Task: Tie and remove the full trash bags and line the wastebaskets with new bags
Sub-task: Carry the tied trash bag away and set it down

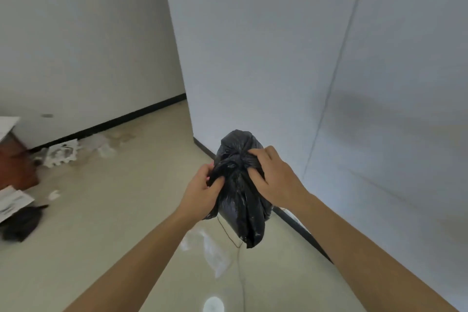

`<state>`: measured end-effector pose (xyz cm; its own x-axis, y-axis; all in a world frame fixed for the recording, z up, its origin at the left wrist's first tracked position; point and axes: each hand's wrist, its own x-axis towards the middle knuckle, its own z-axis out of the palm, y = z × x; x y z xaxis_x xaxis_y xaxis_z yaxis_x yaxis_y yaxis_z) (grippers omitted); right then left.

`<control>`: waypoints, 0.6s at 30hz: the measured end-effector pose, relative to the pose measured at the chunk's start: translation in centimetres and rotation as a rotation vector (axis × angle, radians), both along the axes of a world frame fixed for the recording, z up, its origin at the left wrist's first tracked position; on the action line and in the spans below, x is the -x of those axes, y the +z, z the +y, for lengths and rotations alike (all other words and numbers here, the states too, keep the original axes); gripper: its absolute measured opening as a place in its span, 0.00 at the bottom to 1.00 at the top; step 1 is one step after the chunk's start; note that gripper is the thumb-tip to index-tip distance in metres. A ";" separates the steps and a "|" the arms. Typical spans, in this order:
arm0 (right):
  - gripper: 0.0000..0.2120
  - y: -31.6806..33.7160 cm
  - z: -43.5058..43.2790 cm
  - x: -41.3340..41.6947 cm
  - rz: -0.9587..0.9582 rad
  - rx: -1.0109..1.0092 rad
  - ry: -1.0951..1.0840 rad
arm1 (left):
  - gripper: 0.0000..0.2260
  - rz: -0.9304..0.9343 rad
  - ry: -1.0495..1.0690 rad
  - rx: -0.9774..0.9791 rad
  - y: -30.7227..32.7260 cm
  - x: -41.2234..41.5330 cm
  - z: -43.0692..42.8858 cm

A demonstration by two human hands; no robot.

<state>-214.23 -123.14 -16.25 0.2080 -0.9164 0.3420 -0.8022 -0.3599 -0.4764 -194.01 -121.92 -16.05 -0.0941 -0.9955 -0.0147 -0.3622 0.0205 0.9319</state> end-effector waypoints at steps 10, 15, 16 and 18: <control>0.17 0.2 -17.6 -24.3 -0.034 -0.028 0.248 | 0.02 -0.007 0.267 0.003 1.3 -23.9 -12.6; 0.18 -1.1 -27.0 -30.1 -0.062 -0.030 0.253 | 0.01 0.003 0.268 -0.004 0.7 -29.8 -22.1; 0.18 -1.6 -29.2 -31.0 -0.066 -0.029 0.252 | 0.02 0.000 0.265 -0.004 0.5 -30.7 -24.4; 0.17 -2.5 -34.1 -32.6 -0.076 -0.024 0.245 | 0.03 0.000 0.255 -0.014 0.0 -32.3 -29.4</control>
